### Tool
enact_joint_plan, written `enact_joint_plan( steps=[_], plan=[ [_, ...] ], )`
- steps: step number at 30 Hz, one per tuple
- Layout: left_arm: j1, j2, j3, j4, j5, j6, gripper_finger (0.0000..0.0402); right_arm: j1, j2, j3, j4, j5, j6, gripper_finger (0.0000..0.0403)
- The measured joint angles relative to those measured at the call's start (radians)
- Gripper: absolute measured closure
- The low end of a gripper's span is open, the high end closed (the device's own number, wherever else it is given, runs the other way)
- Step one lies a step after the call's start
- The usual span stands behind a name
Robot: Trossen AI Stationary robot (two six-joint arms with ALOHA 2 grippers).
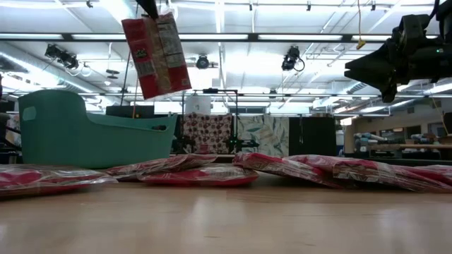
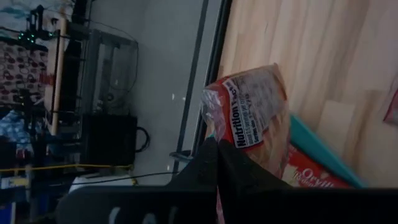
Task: Sort popcorn bags into baskets
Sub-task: Put the red popcorn bag into the green bin
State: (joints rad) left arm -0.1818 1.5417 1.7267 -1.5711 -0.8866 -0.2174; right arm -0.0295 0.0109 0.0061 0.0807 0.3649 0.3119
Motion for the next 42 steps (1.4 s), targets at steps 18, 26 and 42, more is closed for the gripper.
enact_joint_plan(
  steps=[18, 26, 42],
  plan=[
    [0.200, -0.015, -0.338, 0.002, 0.060, 0.228, 0.0401, 0.000, 0.000, 0.000, 0.000, 0.000, 0.000, 0.0288],
    [0.284, -0.058, -0.437, 0.225, 0.060, 0.507, 0.0401, 0.000, 0.000, 0.000, 0.000, 0.000, 0.000, 0.0288],
    [0.269, -0.052, -0.656, 0.236, 0.514, 0.713, 0.0398, 0.000, 0.000, 0.000, 0.000, 0.001, 0.000, 0.0288]
  ],
)
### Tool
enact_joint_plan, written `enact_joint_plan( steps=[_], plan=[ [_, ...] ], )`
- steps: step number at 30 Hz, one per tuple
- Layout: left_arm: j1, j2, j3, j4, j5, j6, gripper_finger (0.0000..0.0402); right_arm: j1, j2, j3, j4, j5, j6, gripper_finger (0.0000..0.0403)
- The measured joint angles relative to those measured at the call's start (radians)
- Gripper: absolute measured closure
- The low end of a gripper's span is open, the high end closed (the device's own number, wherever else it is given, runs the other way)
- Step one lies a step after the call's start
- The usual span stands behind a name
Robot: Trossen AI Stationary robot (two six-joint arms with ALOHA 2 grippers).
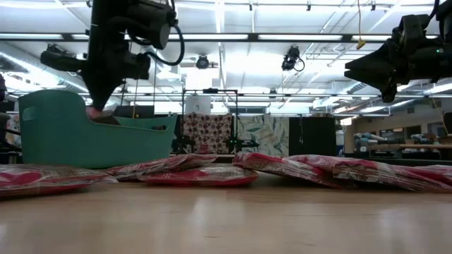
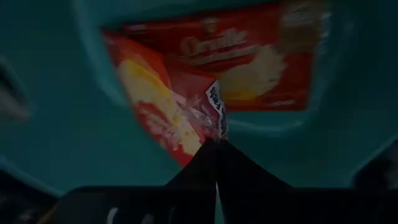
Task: Sort popcorn bags into baskets
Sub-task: Put the red popcorn bag into the green bin
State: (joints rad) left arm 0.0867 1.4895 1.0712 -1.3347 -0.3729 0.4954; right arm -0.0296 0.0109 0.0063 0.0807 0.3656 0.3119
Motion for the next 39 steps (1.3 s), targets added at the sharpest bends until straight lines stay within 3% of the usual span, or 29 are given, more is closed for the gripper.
enact_joint_plan(
  steps=[5, 12, 16, 20, 27, 39],
  plan=[
    [-0.012, 0.000, -0.004, -0.014, 0.058, -0.120, 0.0378, 0.000, 0.000, 0.000, 0.000, 0.001, 0.000, 0.0288],
    [-0.047, 0.000, 0.002, -0.048, 0.076, -0.278, 0.0307, 0.000, 0.000, 0.000, 0.000, 0.000, 0.000, 0.0288],
    [-0.084, 0.000, 0.075, -0.039, 0.074, -0.401, 0.0280, 0.000, 0.000, 0.000, 0.000, 0.000, 0.000, 0.0288],
    [-0.143, 0.000, 0.171, 0.039, 0.081, -0.508, 0.0275, 0.000, 0.000, 0.000, 0.000, 0.000, 0.000, 0.0288],
    [-0.284, 0.003, 0.199, 0.177, 0.235, -0.689, 0.0274, 0.000, 0.000, 0.000, 0.000, 0.000, 0.000, 0.0288],
    [-0.594, 0.080, 0.198, 0.253, 0.201, -0.979, 0.0274, 0.000, 0.002, 0.000, 0.008, -0.001, 0.000, 0.0288]
  ],
)
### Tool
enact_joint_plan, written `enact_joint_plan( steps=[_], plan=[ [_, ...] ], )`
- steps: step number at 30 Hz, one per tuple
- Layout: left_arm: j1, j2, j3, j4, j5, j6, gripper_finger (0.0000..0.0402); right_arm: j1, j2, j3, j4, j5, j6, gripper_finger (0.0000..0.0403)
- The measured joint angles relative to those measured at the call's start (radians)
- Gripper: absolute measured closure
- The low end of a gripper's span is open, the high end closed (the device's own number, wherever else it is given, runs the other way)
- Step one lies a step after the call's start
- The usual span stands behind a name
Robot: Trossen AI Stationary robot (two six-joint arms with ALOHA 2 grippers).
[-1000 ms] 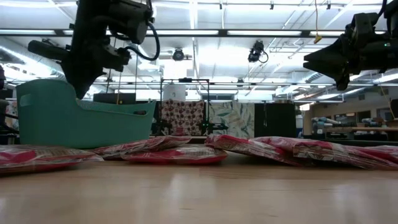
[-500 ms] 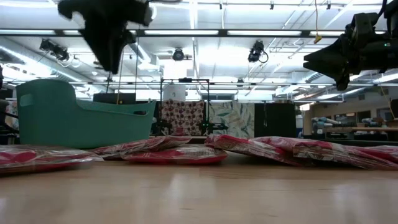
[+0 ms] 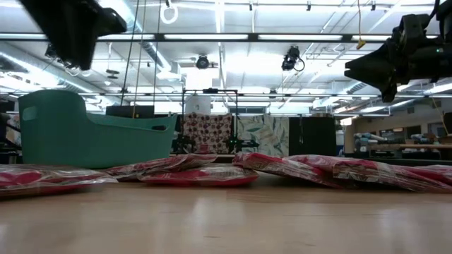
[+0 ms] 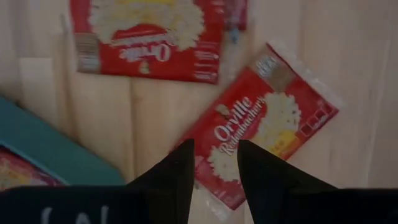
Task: Sort popcorn bags into baskets
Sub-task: Put the red popcorn bag into the green bin
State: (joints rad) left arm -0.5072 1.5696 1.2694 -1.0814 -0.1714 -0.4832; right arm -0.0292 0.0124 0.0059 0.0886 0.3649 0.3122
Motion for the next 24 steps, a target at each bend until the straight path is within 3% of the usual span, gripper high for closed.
enact_joint_plan(
  steps=[11, 20, 24],
  plan=[
    [-0.173, 0.164, 0.000, 0.121, -0.014, -0.030, 0.0273, 0.000, 0.005, 0.000, 0.015, 0.000, 0.000, 0.0288],
    [-0.204, 0.280, 0.068, 0.127, -0.012, -0.051, 0.0273, 0.000, 0.005, 0.000, 0.015, 0.000, 0.000, 0.0288],
    [-0.208, 0.323, 0.078, 0.099, 0.037, -0.086, 0.0273, 0.000, 0.005, 0.000, 0.015, 0.000, 0.000, 0.0288]
  ],
)
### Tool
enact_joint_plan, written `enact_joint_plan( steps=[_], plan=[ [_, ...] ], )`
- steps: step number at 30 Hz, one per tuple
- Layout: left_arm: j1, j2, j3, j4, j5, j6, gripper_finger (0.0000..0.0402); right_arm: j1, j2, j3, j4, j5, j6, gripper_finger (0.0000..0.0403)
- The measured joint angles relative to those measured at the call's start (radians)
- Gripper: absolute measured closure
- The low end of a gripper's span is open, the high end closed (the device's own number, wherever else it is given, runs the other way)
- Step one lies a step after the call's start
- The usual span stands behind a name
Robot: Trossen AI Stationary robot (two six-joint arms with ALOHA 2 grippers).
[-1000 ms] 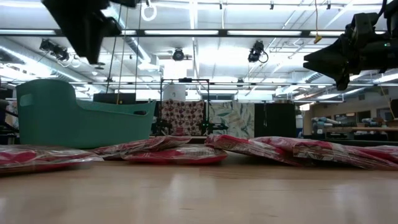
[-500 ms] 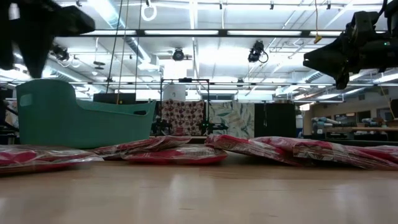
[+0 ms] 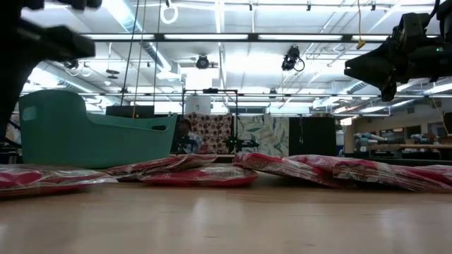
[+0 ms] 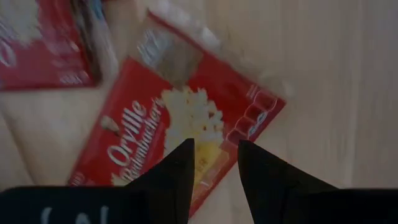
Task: Sort popcorn bags into baskets
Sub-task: Put the red popcorn bag into the green bin
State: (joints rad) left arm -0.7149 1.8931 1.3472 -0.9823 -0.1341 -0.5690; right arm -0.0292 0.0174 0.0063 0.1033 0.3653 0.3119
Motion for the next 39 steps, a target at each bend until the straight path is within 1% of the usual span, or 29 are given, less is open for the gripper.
enact_joint_plan(
  steps=[5, 12, 14, 19, 24, 29, 34, 36, 39],
  plan=[
    [-0.010, 0.032, -0.001, -0.067, 0.073, -0.089, 0.0273, 0.000, 0.000, 0.000, 0.000, 0.000, 0.000, 0.0288],
    [-0.030, 0.034, -0.001, -0.084, 0.076, -0.134, 0.0273, 0.000, 0.000, 0.000, 0.000, 0.000, 0.000, 0.0288],
    [-0.038, 0.034, 0.000, -0.124, 0.075, -0.170, 0.0273, 0.000, 0.000, 0.000, 0.000, 0.000, 0.000, 0.0288],
    [-0.067, 0.034, -0.008, -0.283, 0.076, -0.265, 0.0273, 0.000, 0.000, 0.000, 0.000, 0.000, 0.000, 0.0288],
    [-0.075, 0.034, -0.072, -0.262, 0.081, -0.285, 0.0273, 0.000, 0.000, 0.000, 0.000, 0.000, 0.000, 0.0288],
    [-0.069, 0.034, -0.140, -0.319, 0.079, -0.284, 0.0273, 0.000, 0.000, 0.000, 0.000, 0.000, 0.000, 0.0288],
    [-0.075, 0.034, -0.194, -0.302, 0.080, -0.291, 0.0273, 0.000, 0.000, 0.000, 0.000, 0.000, 0.000, 0.0288],
    [-0.075, 0.034, -0.213, -0.270, 0.082, -0.310, 0.0268, 0.000, 0.000, 0.000, 0.000, 0.000, 0.000, 0.0288],
    [-0.074, 0.034, -0.235, -0.228, 0.080, -0.320, 0.0247, 0.000, 0.000, 0.000, 0.000, 0.000, 0.000, 0.0288]
  ],
)
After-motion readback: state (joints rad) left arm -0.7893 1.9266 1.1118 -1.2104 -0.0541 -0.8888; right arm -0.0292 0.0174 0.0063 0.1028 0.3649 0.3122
